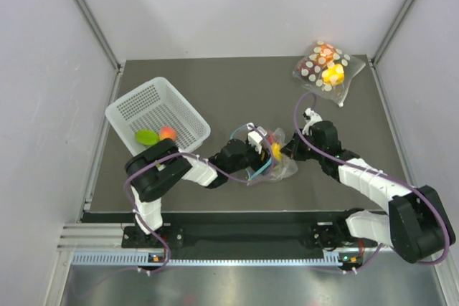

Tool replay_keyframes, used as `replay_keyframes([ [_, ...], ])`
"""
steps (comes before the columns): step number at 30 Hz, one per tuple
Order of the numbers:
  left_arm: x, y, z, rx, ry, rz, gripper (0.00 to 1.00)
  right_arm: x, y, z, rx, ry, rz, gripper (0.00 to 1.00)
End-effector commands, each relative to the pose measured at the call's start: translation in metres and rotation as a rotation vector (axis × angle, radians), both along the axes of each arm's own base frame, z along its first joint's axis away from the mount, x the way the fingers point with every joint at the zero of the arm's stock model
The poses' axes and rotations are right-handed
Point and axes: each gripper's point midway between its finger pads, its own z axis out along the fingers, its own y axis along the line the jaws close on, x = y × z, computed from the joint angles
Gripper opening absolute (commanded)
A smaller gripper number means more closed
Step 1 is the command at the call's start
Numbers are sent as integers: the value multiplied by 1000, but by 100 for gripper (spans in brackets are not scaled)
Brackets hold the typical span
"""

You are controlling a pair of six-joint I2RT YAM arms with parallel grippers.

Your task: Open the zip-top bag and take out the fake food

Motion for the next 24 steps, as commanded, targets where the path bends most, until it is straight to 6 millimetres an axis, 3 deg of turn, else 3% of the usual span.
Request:
replay_keyframes([
  [1, -24, 18, -1, 43, 27, -61, 19, 1, -24, -7, -102, 21, -112, 4],
  [8, -42, 31, -3, 91, 68, -104, 20, 11, -34, 3, -143, -14, -137, 4],
  [14, -46, 41, 15, 96, 72, -81, 21, 11, -39, 1, -167, -30, -147, 0],
  [15, -49, 47, 10, 127, 87, -78, 21, 11, -42, 0, -179, -32, -159, 0],
  [24, -61, 71, 65, 110, 33, -63, 22, 19, -53, 6, -226, -52, -188, 0],
])
